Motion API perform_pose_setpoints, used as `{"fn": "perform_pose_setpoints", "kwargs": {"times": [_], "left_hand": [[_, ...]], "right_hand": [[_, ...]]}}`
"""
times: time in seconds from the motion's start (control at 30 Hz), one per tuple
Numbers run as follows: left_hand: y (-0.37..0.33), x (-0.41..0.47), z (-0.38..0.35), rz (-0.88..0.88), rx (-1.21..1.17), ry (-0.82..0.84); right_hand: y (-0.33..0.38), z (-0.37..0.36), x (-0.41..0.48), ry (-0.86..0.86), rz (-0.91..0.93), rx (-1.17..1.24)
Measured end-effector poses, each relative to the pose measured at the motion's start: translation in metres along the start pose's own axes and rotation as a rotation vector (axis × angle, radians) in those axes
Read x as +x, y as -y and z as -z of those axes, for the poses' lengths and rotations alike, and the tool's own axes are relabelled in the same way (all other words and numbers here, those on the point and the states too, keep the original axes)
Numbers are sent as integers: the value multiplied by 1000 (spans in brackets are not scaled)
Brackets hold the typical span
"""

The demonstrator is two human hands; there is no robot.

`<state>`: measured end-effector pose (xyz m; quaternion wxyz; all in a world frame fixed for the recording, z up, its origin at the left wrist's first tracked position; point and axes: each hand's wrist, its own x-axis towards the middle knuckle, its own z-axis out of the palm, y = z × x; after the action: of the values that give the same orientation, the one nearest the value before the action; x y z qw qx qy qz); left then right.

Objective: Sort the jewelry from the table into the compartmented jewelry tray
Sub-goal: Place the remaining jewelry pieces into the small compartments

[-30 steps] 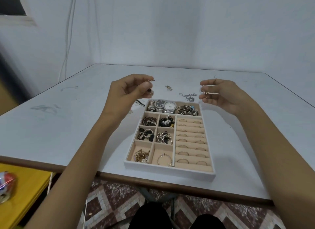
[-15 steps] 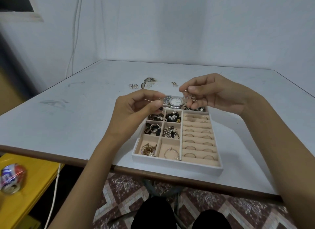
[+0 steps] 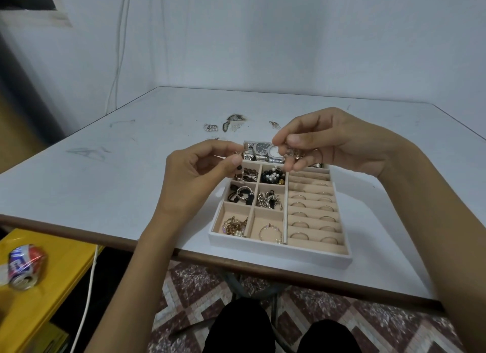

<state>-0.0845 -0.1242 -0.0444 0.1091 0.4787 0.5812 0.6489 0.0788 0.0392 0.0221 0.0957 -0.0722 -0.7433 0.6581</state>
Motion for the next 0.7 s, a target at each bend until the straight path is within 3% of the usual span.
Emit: {"fn": "perform_pose_setpoints", "kwargs": {"times": [0.43, 0.7], "left_hand": [[1, -4, 1, 22, 50, 45], [2, -5, 1, -4, 268, 114]], "right_hand": [[3, 0, -2, -15, 7, -7], [2, -1, -3, -14, -8, -28]]}}
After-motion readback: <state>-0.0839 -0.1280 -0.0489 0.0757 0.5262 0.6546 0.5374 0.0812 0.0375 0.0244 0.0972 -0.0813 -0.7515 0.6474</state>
